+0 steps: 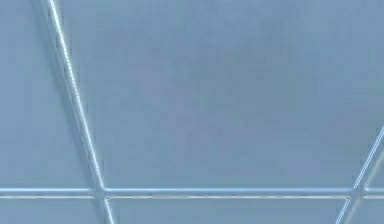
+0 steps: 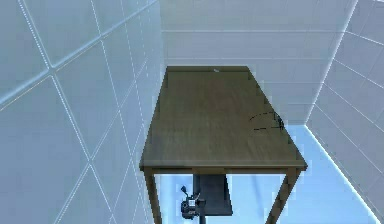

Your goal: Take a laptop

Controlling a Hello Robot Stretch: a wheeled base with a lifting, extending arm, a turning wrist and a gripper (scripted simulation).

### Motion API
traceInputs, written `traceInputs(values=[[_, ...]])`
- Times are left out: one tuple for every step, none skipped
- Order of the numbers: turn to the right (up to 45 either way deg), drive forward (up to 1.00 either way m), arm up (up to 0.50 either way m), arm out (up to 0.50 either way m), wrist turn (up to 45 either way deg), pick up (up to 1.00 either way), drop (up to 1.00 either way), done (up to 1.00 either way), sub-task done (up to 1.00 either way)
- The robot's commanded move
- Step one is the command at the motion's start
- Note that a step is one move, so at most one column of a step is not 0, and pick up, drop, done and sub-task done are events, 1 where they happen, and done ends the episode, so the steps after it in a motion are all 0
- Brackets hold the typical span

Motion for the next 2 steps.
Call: traceInputs(values=[[0.0, 0.00, -0.30, 0.00, 0.0, 0.00, 0.00, 0.00, 0.00], [0.0, 0.00, 0.00, 0.00, 0.0, 1.00, 0.00, 0.00, 0.00]])
